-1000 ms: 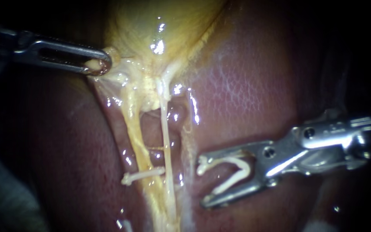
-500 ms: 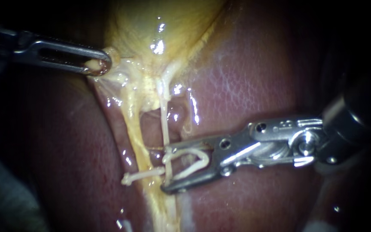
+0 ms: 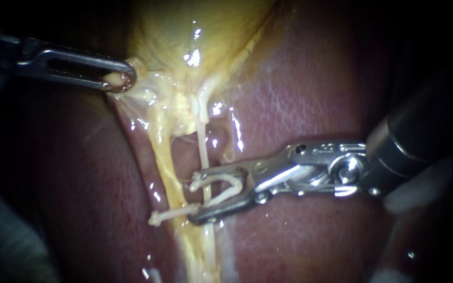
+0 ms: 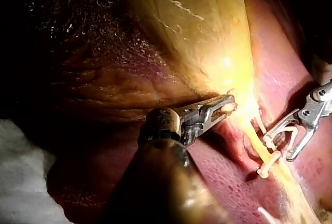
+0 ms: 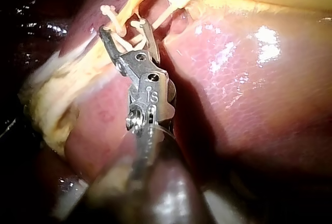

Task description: Clipping second clip left tube

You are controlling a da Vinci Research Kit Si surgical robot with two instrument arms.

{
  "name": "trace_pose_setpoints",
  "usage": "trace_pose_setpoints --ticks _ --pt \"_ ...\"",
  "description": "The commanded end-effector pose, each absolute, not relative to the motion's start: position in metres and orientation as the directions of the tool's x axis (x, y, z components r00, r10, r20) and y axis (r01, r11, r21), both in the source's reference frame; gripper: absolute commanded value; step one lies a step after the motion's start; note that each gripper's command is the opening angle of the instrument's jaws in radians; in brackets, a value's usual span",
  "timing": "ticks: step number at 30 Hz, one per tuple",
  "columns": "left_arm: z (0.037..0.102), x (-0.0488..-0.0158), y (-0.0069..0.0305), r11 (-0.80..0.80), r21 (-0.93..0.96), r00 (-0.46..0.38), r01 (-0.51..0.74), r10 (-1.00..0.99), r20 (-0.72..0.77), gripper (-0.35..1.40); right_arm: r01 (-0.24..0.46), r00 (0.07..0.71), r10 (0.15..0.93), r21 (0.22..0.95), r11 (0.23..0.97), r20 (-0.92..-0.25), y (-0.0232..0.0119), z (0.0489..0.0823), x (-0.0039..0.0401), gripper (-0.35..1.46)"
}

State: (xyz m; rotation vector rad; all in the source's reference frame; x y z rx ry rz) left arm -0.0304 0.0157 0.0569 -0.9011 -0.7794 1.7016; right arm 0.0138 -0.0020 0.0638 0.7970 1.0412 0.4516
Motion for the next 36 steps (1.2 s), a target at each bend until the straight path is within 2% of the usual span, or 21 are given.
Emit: trace_pose_setpoints --ticks 1,6,13,22,36 --pt "0.0569 -0.0304 0.0157 -0.276 -0.836 -0.205 -0.475 0.958 -0.2 -0.35 0.03 0.454 0.675 0.767 0.641 -0.581 -0.002 0.064 0.0138 0.5" --pt "0.0568 -0.0303 0.0156 -0.276 -0.836 -0.205 -0.475 0.958 -0.2 -0.35 0.028 0.446 0.688 0.777 0.629 -0.572 -0.0022 0.0648 0.0144 0.5" --pt "0.0568 -0.0303 0.0156 -0.276 -0.836 -0.205 -0.475 0.958 -0.2 -0.35 0.084 0.423 0.713 0.807 0.584 -0.56 -0.0024 0.0653 0.0157 0.49" --pt "0.0568 -0.0303 0.0156 -0.276 -0.836 -0.205 -0.475 0.958 -0.2 -0.35 0.102 0.378 0.743 0.822 0.56 -0.553 -0.0022 0.0654 0.0174 0.48" --pt "0.0568 -0.0303 0.0156 -0.276 -0.836 -0.205 -0.475 0.958 -0.2 -0.35 0.142 0.3 0.782 0.836 0.53 -0.546 -0.0032 0.064 0.019 0.48"
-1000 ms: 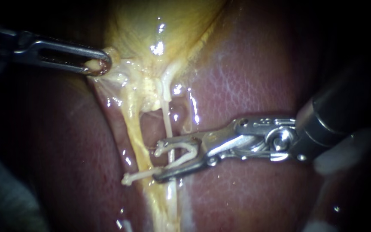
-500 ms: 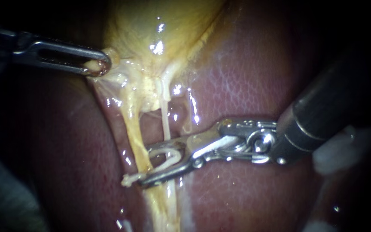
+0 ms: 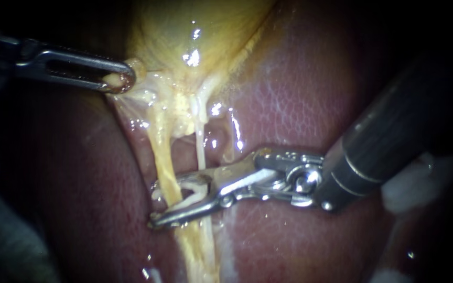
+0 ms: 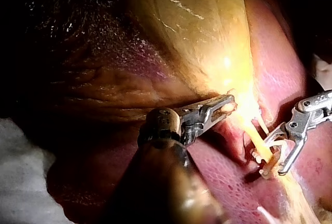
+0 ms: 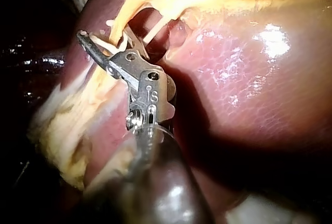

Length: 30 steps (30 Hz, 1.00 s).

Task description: Clipping second clip left tube

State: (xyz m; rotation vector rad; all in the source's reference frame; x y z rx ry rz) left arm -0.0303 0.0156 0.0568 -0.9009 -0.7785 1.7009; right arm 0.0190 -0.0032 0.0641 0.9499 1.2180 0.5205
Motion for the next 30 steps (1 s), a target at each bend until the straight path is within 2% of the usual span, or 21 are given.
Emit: trace_pose_setpoints --ticks 1,8,17,30 --pt "0.0568 -0.0303 0.0156 -0.276 -0.836 -0.205 -0.475 0.958 -0.2 -0.35 0.147 0.293 0.784 0.836 0.529 -0.547 -0.0033 0.0638 0.019 0.48" --pt "0.0568 -0.0303 0.0156 -0.276 -0.836 -0.205 -0.475 0.958 -0.199 -0.35 0.186 0.259 0.798 0.838 0.513 -0.545 -0.0039 0.0623 0.0194 0.48" --pt "0.0568 -0.0303 0.0156 -0.276 -0.836 -0.205 -0.475 0.958 -0.199 -0.35 0.243 0.283 0.792 0.839 0.487 -0.542 -0.004 0.0613 0.0194 0.43" --pt "0.0568 -0.0303 0.0156 -0.276 -0.836 -0.205 -0.475 0.958 -0.199 -0.35 0.238 0.274 0.822 0.863 0.445 -0.499 -0.0028 0.0605 0.0191 0.24"
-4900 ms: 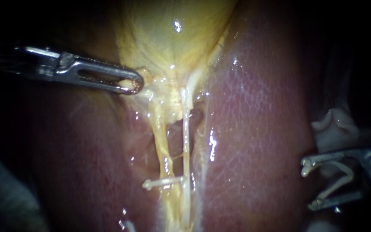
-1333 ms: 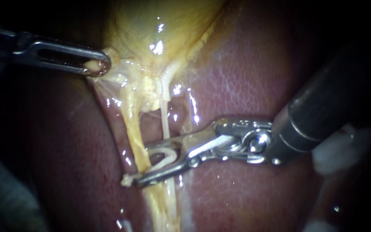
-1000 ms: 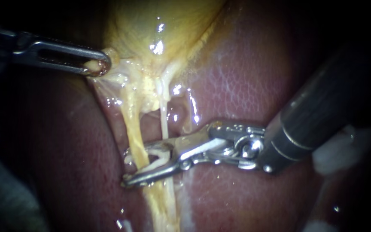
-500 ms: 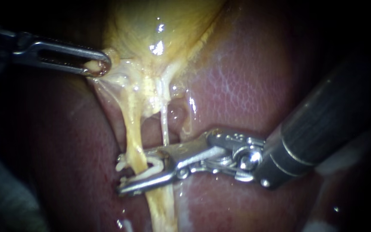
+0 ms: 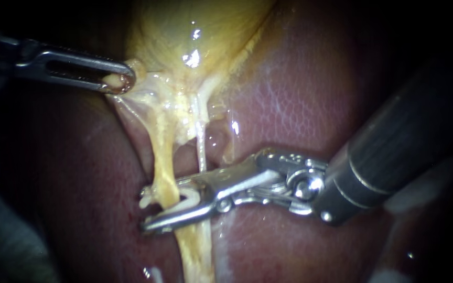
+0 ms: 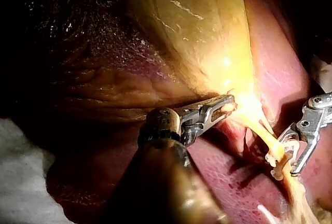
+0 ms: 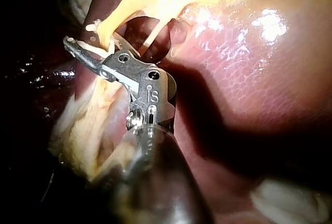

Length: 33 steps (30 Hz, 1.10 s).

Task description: Clipping second clip left tube

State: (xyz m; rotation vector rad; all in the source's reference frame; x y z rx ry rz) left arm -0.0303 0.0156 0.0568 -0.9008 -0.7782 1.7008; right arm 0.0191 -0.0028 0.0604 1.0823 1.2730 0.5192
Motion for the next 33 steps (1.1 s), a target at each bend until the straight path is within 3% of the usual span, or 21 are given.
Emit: trace_pose_setpoints --ticks 1,16,33 --pt "0.0568 -0.0303 0.0156 -0.276 -0.836 -0.205 -0.475 0.958 -0.199 -0.35 0.238 0.274 0.822 0.863 0.445 -0.5 -0.0028 0.0605 0.0191 0.21" --pt "0.0568 -0.0303 0.0156 -0.276 -0.836 -0.205 -0.475 0.958 -0.199 -0.35 0.225 0.285 0.841 0.885 0.408 -0.46 -0.0032 0.0606 0.0185 -0.35" --pt "0.0568 -0.0303 0.0156 -0.276 -0.836 -0.205 -0.475 0.958 -0.199 -0.35 0.209 0.274 0.846 0.887 0.412 -0.458 -0.0039 0.0608 0.0181 -0.35"
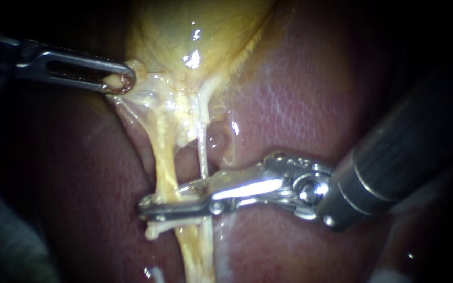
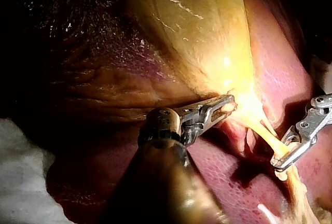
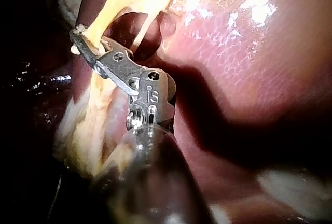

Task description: Clipping second clip left tube

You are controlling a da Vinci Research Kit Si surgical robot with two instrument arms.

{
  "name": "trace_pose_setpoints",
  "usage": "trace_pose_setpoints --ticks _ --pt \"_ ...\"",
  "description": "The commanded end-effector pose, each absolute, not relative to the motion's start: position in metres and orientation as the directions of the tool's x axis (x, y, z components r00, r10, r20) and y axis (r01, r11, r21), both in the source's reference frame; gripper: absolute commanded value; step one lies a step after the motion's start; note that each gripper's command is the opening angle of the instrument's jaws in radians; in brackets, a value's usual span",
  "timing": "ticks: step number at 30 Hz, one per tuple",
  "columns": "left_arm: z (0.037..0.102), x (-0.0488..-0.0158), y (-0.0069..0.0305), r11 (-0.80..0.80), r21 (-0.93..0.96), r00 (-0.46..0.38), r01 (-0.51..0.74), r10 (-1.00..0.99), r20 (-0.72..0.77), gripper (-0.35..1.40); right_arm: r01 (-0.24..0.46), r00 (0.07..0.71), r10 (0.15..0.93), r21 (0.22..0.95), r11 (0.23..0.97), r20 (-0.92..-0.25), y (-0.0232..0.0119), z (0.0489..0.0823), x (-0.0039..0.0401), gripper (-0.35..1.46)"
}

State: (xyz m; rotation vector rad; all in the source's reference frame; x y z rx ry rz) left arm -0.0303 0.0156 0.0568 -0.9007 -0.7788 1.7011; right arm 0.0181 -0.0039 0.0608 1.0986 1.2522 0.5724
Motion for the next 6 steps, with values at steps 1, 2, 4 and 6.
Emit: trace_pose_setpoints --ticks 1,2,4,6 --pt "0.0568 -0.0304 0.0156 -0.275 -0.836 -0.205 -0.475 0.958 -0.199 -0.35 0.209 0.274 0.846 0.887 0.413 -0.458 -0.0039 0.0608 0.0181 -0.35" --pt "0.0568 -0.0304 0.0156 -0.276 -0.836 -0.205 -0.475 0.958 -0.199 -0.35 0.209 0.274 0.846 0.887 0.413 -0.458 -0.0039 0.0608 0.0181 -0.35" --pt "0.0568 -0.0304 0.0156 -0.276 -0.836 -0.205 -0.475 0.958 -0.199 -0.35 0.209 0.274 0.846 0.887 0.413 -0.458 -0.004 0.0609 0.0181 -0.35" --pt "0.0568 -0.0304 0.0156 -0.276 -0.836 -0.205 -0.475 0.958 -0.199 -0.35 0.209 0.274 0.845 0.886 0.413 -0.459 -0.004 0.0609 0.0181 -0.35"
